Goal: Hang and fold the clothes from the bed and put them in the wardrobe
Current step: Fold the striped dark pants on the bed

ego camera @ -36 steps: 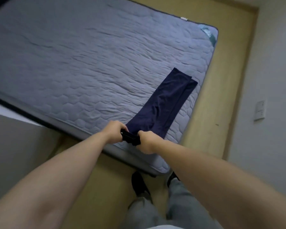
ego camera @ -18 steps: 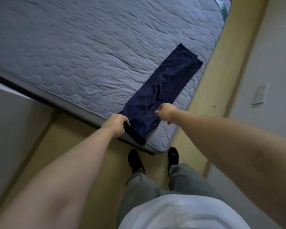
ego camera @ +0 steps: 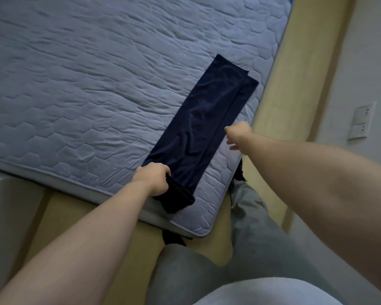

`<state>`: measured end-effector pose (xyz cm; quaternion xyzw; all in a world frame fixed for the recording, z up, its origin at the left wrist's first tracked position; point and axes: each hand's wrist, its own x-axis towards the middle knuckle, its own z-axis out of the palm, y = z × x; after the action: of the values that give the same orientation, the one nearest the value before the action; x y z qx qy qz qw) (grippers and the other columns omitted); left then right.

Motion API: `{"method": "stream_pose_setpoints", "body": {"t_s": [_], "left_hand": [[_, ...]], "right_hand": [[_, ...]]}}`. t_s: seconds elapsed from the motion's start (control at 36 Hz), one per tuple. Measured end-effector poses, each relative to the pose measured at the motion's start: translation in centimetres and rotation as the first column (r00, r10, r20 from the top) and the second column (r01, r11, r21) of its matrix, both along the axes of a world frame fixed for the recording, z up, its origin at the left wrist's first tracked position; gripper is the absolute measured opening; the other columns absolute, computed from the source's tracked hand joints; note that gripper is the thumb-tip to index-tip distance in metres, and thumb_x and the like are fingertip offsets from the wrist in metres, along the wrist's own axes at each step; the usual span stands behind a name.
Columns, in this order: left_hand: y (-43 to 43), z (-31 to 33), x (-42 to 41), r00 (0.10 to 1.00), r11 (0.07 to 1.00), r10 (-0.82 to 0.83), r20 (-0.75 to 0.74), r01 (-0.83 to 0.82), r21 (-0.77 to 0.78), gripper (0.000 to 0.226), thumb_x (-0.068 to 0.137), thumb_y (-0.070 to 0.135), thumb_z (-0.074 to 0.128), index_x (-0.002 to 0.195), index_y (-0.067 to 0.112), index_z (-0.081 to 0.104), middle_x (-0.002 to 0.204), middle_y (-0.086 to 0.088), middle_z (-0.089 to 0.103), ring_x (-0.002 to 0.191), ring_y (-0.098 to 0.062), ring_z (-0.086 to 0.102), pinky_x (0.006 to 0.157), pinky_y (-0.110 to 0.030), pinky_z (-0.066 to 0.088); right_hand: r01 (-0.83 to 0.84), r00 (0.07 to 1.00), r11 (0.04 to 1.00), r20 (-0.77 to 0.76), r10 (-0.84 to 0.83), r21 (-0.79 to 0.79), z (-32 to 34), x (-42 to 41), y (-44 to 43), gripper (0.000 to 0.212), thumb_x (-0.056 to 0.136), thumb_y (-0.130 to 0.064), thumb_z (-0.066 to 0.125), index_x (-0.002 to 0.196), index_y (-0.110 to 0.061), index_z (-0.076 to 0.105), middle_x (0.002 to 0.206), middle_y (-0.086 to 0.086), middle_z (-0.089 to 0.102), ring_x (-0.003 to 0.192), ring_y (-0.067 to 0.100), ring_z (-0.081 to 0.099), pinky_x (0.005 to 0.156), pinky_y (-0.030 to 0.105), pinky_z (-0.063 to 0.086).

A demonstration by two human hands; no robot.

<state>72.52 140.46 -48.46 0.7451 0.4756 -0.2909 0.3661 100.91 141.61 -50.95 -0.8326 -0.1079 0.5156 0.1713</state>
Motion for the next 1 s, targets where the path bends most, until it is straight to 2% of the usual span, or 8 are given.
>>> {"method": "stream_pose_setpoints", "body": {"t_s": [0.08,0.28,0.42,0.47,0.58,0.67,0.75,1.0], "left_hand": [[2.0,-2.6,4.8,0.994,0.997,-0.078,-0.080,0.078,-0.004,0.031,0.076,0.017,0.050,0.100,0.032,0.063,0.096,0.008,0.063,0.097,-0.021,0.058,0.092,-0.034,0.036],[5.7,-9.6,14.2,0.996,0.974,-0.038,-0.085,0.018,-0.224,0.043,0.079,0.007,0.046,0.109,0.030,0.068,0.111,-0.002,0.061,0.097,-0.027,0.061,0.085,-0.037,0.055],[7.2,-15.6,17.7,0.984,0.968,-0.037,-0.176,-0.008,-0.249,0.035,0.081,0.016,0.048,0.105,0.032,0.068,0.116,0.003,0.063,0.098,-0.025,0.061,0.083,-0.035,0.053],[7.3,-18.1,18.4,0.974,0.979,0.024,-0.223,-0.068,-0.190,0.020,0.086,0.034,0.048,0.098,0.028,0.064,0.106,0.001,0.067,0.089,-0.025,0.059,0.073,-0.033,0.047],[6.7,-22.2,19.2,0.956,0.999,0.040,-0.290,-0.046,-0.014,0.055,0.090,0.074,0.034,0.091,0.023,0.052,0.098,-0.004,0.066,0.092,-0.030,0.064,0.066,-0.034,0.039],[6.2,-23.8,19.7,0.948,0.996,-0.032,-0.317,0.058,0.071,0.053,0.091,0.071,0.042,0.093,0.021,0.056,0.097,-0.004,0.068,0.090,-0.029,0.066,0.062,-0.033,0.038],[6.2,-24.5,20.1,0.937,0.991,-0.076,-0.341,0.108,0.075,0.035,0.093,0.050,0.054,0.101,0.017,0.063,0.101,-0.005,0.069,0.090,-0.030,0.068,0.063,-0.032,0.039],[5.7,-23.5,20.1,0.930,0.973,-0.219,-0.297,0.232,0.009,0.010,0.087,0.025,0.053,0.078,0.023,0.058,0.086,-0.003,0.064,0.076,-0.030,0.064,0.060,-0.031,0.040]], "right_hand": [[0.048,0.998,0.999,-0.035,-0.047,0.005,-3.7,4.6,3.8,0.010,0.093,-0.007,0.047,0.095,-0.010,0.056,0.088,0.010,0.060,0.071,0.023,0.057,0.048,0.026,0.046],[0.154,0.986,0.988,-0.061,-0.154,-0.006,-11.7,13.5,12.3,0.013,0.096,-0.007,0.043,0.086,-0.012,0.050,0.075,0.006,0.050,0.060,0.019,0.046,0.048,0.027,0.042],[0.115,0.993,0.992,0.013,-0.116,0.047,-17.0,17.3,17.1,0.022,0.097,-0.021,0.049,0.076,-0.021,0.046,0.098,0.007,0.055,0.086,0.023,0.054,0.085,0.041,0.054],[0.137,0.988,0.989,0.065,-0.140,0.055,-19.0,18.3,18.7,0.015,0.099,-0.026,0.049,0.094,-0.015,0.058,0.110,0.006,0.054,0.098,0.021,0.053,0.100,0.041,0.051],[0.135,0.983,0.990,0.123,-0.138,0.034,-22.1,19.5,20.1,0.046,0.101,-0.028,0.047,0.140,-0.002,0.047,0.117,0.005,0.060,0.115,0.023,0.055,0.101,0.033,0.046],[0.130,0.985,0.988,0.107,-0.139,0.084,-23.2,19.6,20.1,0.045,0.102,-0.032,0.045,0.134,-0.003,0.055,0.100,0.006,0.060,0.092,0.020,0.051,0.080,0.030,0.045],[0.197,0.970,0.975,0.125,-0.209,0.099,-24.4,19.7,20.5,0.049,0.100,-0.042,0.052,0.133,-0.006,0.055,0.126,0.009,0.062,0.105,0.022,0.059,0.094,0.034,0.050],[0.182,0.962,0.970,0.173,-0.210,0.164,-24.6,20.8,20.5,0.029,0.100,-0.033,0.055,0.074,-0.022,0.051,0.082,0.000,0.063,0.089,0.027,0.070,0.083,0.044,0.060]]}}
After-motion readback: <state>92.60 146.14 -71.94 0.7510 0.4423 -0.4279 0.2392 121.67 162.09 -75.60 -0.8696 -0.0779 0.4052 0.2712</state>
